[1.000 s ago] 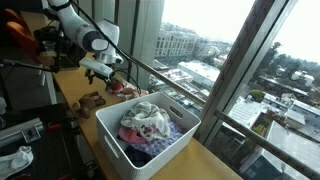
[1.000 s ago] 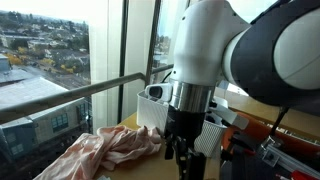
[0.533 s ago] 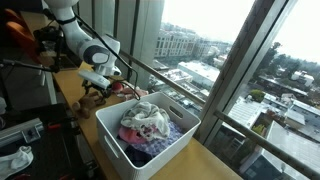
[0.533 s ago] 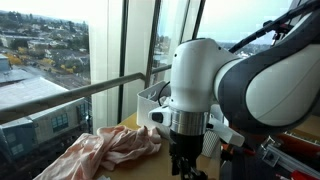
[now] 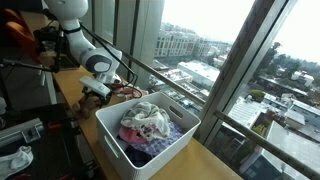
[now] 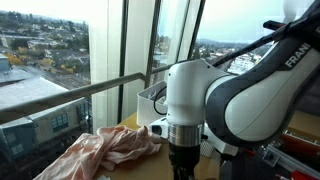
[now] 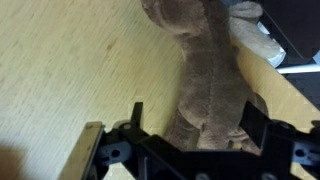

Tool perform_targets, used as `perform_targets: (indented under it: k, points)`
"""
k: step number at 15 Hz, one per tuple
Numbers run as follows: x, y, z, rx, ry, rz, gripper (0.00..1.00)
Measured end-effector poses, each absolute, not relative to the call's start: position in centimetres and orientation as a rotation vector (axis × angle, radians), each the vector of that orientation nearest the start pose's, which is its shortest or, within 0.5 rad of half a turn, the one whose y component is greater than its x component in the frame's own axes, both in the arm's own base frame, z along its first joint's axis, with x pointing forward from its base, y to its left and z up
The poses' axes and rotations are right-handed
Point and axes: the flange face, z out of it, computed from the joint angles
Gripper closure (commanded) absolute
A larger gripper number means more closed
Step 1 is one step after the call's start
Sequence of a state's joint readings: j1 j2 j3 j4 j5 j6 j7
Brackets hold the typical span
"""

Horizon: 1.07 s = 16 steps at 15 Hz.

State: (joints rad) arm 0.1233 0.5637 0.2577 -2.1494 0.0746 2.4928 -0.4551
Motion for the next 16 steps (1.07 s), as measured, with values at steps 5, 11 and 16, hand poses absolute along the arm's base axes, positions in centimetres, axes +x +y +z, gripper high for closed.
perform_targets:
  k: [5,11,16]
  points:
    - [50.7,20.2,11.4,-2.735,-1.042,0.306,0.69]
    - [51.4,20.1,11.7,-2.738,-1.034,0.293,1.00]
    - [53.1,18.7,12.8,-2.755,-0.996,0.258,0.97]
